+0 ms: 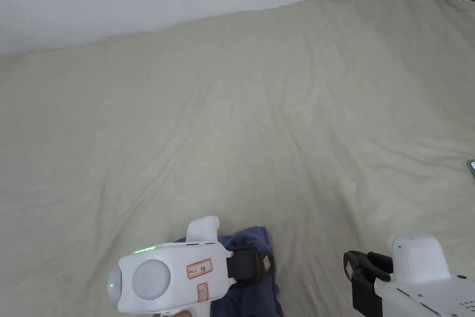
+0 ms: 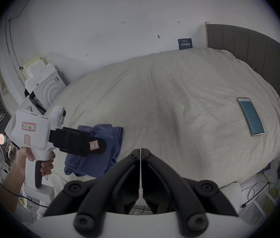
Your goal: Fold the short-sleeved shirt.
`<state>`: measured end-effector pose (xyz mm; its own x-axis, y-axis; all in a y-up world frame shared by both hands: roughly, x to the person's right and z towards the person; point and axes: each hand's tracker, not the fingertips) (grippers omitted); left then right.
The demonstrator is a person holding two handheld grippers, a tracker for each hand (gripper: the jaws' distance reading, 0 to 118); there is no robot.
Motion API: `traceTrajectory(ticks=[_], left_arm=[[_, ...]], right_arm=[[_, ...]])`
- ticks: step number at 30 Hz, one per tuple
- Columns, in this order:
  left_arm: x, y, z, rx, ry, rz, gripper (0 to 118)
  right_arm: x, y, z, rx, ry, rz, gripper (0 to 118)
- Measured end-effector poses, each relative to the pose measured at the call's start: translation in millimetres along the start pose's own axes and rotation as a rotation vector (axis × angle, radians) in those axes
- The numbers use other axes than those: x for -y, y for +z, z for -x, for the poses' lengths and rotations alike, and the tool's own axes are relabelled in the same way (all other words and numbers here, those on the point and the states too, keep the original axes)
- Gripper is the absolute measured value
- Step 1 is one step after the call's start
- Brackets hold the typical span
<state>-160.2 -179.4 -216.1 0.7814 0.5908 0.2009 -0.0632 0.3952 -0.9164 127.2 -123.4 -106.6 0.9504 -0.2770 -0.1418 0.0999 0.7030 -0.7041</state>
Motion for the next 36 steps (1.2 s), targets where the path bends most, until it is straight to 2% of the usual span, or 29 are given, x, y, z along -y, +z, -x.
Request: traceTrajectory(ticks=[1,2,4,7,10,11,12,14,15,16,18,21,22,23,25,27,31,36], left_arm=[[0,3,-5,0.035,-0.006,0.01,104],[0,7,-9,0.04,-0.012,0.008,111],[-1,24,-15,0.034,-0.06,-0.037,111],[1,56,-14,-0.048,-0.102,-0.126,111],[6,84,-2,-0.084,-0.052,-0.196,109],[7,94,6,-0.087,-0.037,-0.232,103],[9,101,10,-0.11,-0.038,-0.25,80],[13,107,15,-0.184,-0.066,-0.267,26],[17,106,17,-0.256,-0.09,-0.266,12],[20,105,19,-0.288,-0.114,-0.263,11],[24,101,22,-0.273,-0.118,-0.244,0],[34,87,21,-0.232,-0.116,-0.239,0],[33,79,19,-0.207,-0.133,-0.186,0],[34,73,16,-0.243,-0.127,-0.214,0],[34,62,14,-0.164,-0.157,-0.18,0],[34,53,5,-0.152,-0.157,-0.205,0],[37,35,-9,-0.066,-0.264,-0.213,0],[36,-3,-10,-0.081,-0.249,-0.148,0]], right_arm=[[1,0,0,-0.001,0.003,0.003,4],[1,0,0,-0.002,0.004,0.005,5],[3,0,1,-0.003,0.005,0.01,4],[5,-1,3,-0.008,-0.001,0.015,4],[6,-2,6,-0.014,0.003,0.02,4],[6,-3,7,-0.016,0.008,0.021,4],[6,-3,8,-0.02,0.013,0.022,4],[5,-4,11,-0.028,0.018,0.024,5],[5,-5,12,-0.033,0.018,0.024,5],[5,-5,13,-0.038,0.016,0.025,4],[5,-5,14,-0.047,0.014,0.027,4],[5,-6,16,-0.044,0.023,0.029,5],[5,-6,16,-0.039,0.021,0.029,5],[5,-7,15,-0.036,0.019,0.029,5],[5,-8,13,-0.038,0.01,0.036,5],[5,-8,13,-0.03,0.013,0.04,5],[4,-9,8,-0.019,0.02,0.046,5],[4,-9,0,-0.009,-0.007,0.042,5]])
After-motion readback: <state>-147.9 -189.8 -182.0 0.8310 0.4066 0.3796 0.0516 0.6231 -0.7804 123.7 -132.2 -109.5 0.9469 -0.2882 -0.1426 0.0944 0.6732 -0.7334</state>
